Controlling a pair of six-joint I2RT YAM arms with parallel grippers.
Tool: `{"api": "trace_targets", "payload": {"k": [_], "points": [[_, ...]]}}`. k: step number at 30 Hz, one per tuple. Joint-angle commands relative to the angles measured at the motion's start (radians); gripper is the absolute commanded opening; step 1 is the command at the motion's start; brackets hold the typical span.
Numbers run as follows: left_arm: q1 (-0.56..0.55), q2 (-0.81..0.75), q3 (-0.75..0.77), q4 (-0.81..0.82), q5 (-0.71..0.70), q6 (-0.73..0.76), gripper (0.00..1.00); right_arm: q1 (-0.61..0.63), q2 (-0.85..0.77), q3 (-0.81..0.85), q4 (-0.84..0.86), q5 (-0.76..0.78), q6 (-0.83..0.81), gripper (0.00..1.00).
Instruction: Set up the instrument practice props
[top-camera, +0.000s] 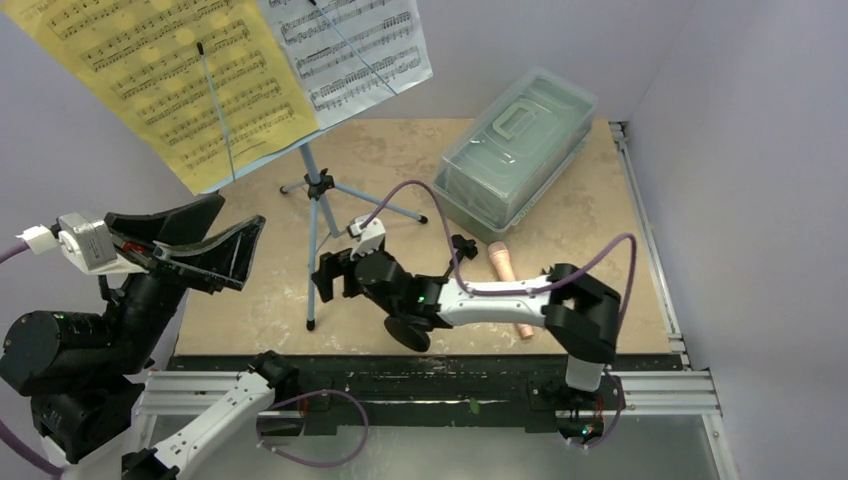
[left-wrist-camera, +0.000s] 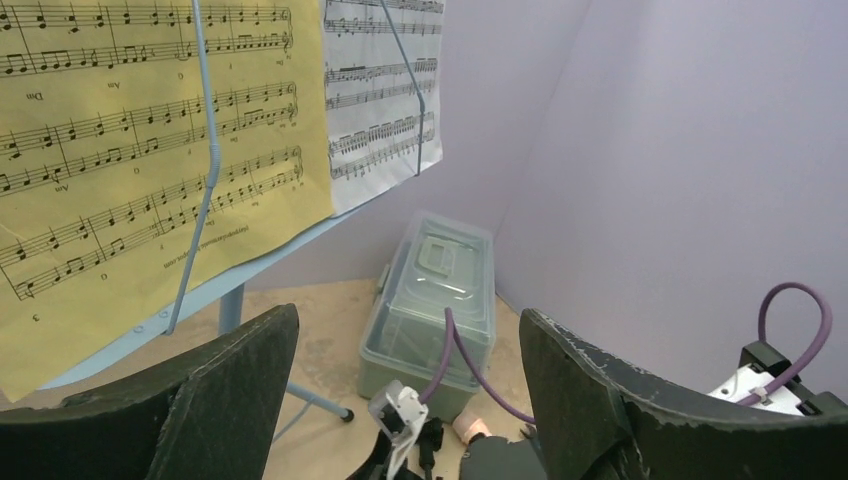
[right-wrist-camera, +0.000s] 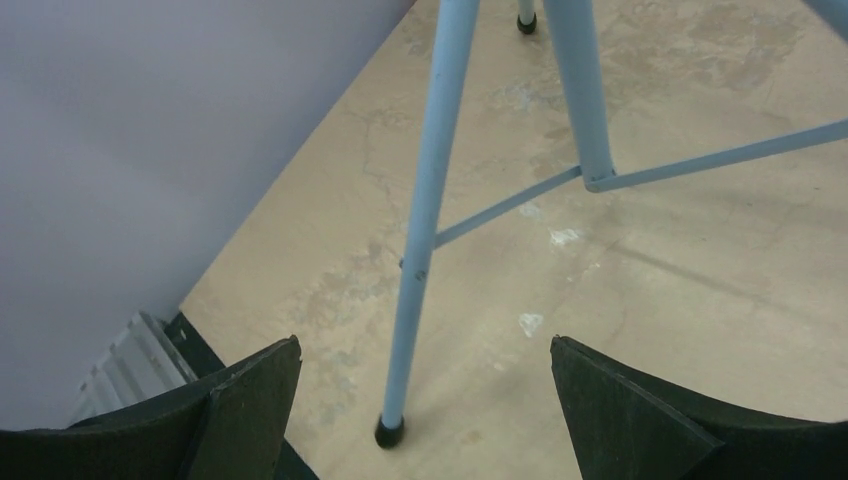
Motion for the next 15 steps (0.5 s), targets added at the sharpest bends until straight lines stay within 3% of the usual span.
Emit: {"api": "trace_targets", "payload": {"k": [1,6,15], "points": [[-0.001,0.015,0.08,-0.119,0.043,0.029,0.8,0.06,0.123,0.178,-0.022,0.206,0.13,0.99],[-0.001,-0.002,0.079,-0.133,0.099,0.018,0.8,0.09,0.268,0.342,-0.123,0.351,0.212,0.88],[-0.001,-0.047,0.032,-0.097,0.232,-0.046,0.79,0.089,0.469,0.567,-0.156,0.436,0.167,0.76]]}}
